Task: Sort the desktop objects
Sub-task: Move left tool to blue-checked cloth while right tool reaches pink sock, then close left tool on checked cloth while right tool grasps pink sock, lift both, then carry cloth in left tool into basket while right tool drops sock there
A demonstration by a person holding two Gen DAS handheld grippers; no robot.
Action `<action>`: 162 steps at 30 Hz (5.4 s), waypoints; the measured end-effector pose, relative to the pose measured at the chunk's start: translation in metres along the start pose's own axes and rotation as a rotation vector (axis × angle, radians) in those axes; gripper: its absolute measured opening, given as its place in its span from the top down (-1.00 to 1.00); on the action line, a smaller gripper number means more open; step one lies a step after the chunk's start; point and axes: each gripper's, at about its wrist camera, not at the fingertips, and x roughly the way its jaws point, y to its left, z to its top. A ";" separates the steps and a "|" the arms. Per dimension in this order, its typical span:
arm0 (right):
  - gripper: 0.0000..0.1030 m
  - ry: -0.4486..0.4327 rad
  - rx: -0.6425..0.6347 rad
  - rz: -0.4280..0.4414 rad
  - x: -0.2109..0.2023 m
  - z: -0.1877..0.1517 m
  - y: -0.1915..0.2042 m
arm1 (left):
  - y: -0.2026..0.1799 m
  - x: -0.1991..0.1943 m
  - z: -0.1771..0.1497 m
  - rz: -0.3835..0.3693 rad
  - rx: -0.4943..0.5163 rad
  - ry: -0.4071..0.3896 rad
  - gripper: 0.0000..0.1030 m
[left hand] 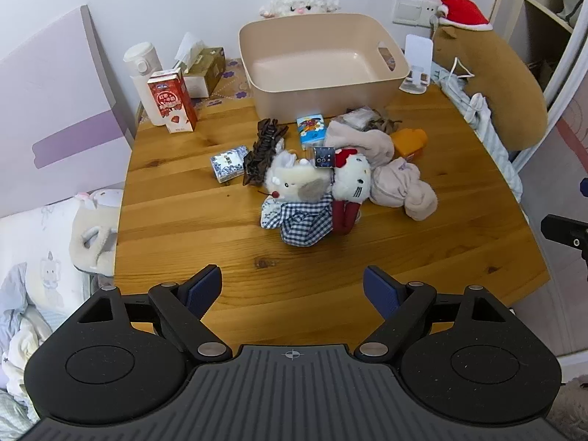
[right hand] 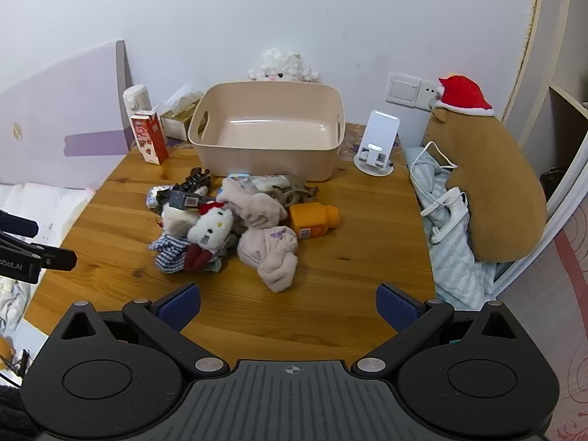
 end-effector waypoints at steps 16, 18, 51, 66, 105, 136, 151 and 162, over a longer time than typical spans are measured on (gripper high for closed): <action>-1.00 -0.009 -0.118 0.023 0.049 0.015 -0.006 | 0.006 0.050 0.023 -0.016 -0.021 0.023 -0.66; -1.00 -0.002 -0.118 0.028 0.057 0.017 -0.009 | 0.005 0.057 0.025 -0.022 -0.017 0.039 -0.66; -1.00 0.153 -0.285 0.227 0.206 0.028 -0.013 | 0.001 0.191 0.043 0.039 -0.049 0.121 -0.66; -0.73 0.222 -0.277 0.292 0.255 0.028 -0.012 | -0.003 0.234 0.046 0.058 -0.020 0.136 -0.65; 0.47 0.084 -0.241 0.239 0.183 0.040 -0.018 | 0.034 0.139 0.053 -0.046 0.009 -0.048 0.84; 0.47 -0.125 -0.258 0.142 0.205 0.157 -0.058 | 0.041 0.158 0.212 0.040 0.058 -0.243 0.85; 0.46 -0.065 -0.250 0.175 0.285 0.208 -0.059 | 0.016 0.247 0.255 0.014 0.061 -0.126 0.85; 0.39 0.011 -0.285 0.217 0.337 0.200 -0.055 | 0.000 0.287 0.253 -0.016 0.056 -0.039 0.84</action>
